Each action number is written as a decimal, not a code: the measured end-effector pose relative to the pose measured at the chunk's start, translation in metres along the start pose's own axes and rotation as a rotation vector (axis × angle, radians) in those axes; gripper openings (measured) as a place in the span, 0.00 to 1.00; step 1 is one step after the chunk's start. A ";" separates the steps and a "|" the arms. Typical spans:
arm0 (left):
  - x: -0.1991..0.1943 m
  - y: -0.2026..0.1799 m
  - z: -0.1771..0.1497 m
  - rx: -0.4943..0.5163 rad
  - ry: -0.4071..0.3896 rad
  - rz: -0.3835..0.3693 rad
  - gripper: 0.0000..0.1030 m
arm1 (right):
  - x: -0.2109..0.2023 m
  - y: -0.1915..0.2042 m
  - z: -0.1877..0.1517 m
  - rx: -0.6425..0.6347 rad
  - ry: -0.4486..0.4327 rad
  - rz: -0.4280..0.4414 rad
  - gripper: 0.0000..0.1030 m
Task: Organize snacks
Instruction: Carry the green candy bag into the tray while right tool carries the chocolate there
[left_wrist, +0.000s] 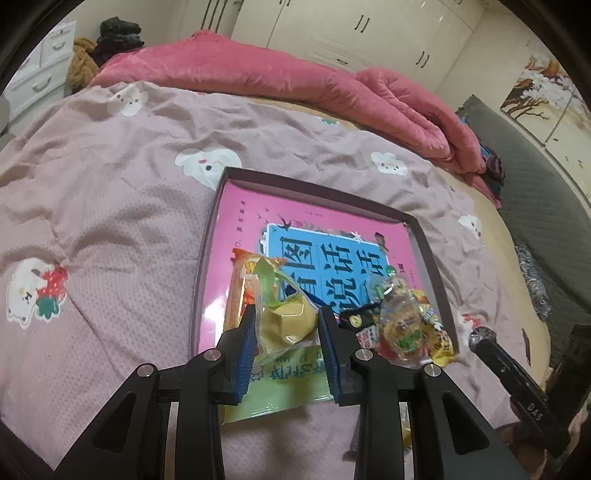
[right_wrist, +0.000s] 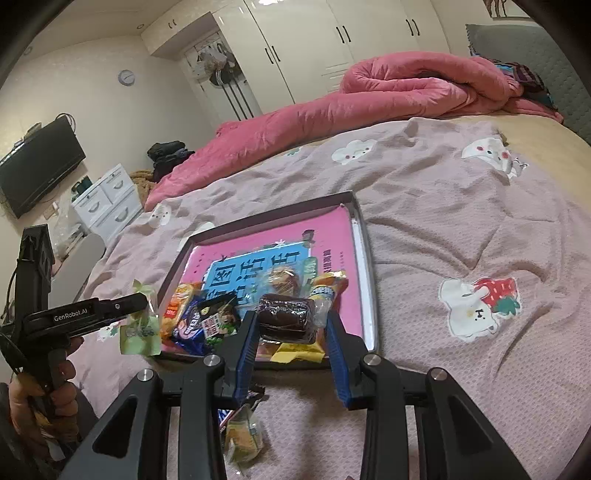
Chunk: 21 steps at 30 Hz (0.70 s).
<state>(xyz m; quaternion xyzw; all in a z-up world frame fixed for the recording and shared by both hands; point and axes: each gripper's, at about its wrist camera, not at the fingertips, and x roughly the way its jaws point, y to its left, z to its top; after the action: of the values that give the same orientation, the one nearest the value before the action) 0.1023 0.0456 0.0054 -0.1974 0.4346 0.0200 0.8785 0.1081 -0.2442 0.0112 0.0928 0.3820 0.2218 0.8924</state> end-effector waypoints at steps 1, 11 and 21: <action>0.001 0.001 0.001 -0.001 -0.003 0.000 0.32 | 0.000 -0.001 0.000 0.001 -0.001 -0.002 0.35; 0.015 0.003 0.012 0.011 -0.033 0.014 0.32 | 0.003 -0.008 0.005 0.012 -0.012 -0.036 0.35; 0.029 0.003 0.008 0.034 -0.010 0.033 0.32 | 0.016 -0.014 0.008 0.022 0.012 -0.067 0.35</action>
<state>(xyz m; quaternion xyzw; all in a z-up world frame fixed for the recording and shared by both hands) 0.1257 0.0472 -0.0141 -0.1750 0.4336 0.0280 0.8835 0.1279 -0.2490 0.0017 0.0886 0.3927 0.1882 0.8958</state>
